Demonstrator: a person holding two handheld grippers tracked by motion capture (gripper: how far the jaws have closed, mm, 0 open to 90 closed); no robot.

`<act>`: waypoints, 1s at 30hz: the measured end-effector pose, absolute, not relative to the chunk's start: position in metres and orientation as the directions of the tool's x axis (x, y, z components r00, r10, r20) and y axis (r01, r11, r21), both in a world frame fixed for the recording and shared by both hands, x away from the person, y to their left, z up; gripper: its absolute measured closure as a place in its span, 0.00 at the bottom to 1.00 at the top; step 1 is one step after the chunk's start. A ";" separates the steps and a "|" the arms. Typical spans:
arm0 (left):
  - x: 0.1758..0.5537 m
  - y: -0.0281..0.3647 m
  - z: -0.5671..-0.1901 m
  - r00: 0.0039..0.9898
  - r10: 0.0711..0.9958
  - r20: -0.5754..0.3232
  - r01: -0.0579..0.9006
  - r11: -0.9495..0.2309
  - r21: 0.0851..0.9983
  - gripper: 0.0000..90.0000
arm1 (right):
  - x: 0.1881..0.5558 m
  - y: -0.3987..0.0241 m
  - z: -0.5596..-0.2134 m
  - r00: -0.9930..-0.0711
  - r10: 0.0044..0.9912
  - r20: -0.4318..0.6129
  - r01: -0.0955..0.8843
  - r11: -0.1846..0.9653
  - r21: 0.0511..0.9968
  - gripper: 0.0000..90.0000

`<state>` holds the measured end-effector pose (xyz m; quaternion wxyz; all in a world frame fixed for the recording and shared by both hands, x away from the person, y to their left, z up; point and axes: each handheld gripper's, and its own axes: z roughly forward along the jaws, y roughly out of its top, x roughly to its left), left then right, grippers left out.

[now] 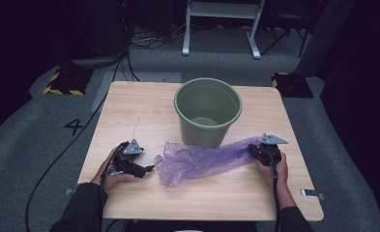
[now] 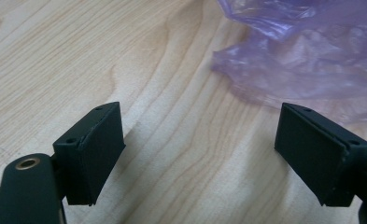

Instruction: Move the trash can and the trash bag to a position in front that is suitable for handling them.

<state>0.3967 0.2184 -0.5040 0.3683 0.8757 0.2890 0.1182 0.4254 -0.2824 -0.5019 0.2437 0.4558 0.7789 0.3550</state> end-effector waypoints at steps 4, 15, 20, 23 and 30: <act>0.404 0.220 -0.504 0.789 0.614 -0.004 0.433 -0.552 0.713 0.17 | 0.426 -0.283 -0.501 -0.471 0.879 -0.072 0.518 0.342 0.784 0.99; 0.410 0.223 -0.504 0.785 0.619 -0.008 0.439 -0.547 0.713 0.17 | 0.425 -0.279 -0.488 -0.495 0.863 -0.103 0.437 0.350 0.829 1.00; 0.410 0.225 -0.504 0.775 0.631 -0.016 0.450 -0.534 0.715 0.18 | 0.420 -0.277 -0.477 -0.499 0.857 -0.127 0.373 0.345 0.862 1.00; 0.410 0.226 -0.502 0.766 0.641 -0.041 0.469 -0.514 0.718 0.18 | 0.416 -0.275 -0.471 -0.497 0.857 -0.137 0.344 0.339 0.876 1.00; 0.405 0.218 -0.493 0.788 0.616 -0.022 0.432 -0.526 0.733 0.19 | 0.411 -0.269 -0.463 -0.508 0.846 -0.161 0.287 0.343 0.894 1.00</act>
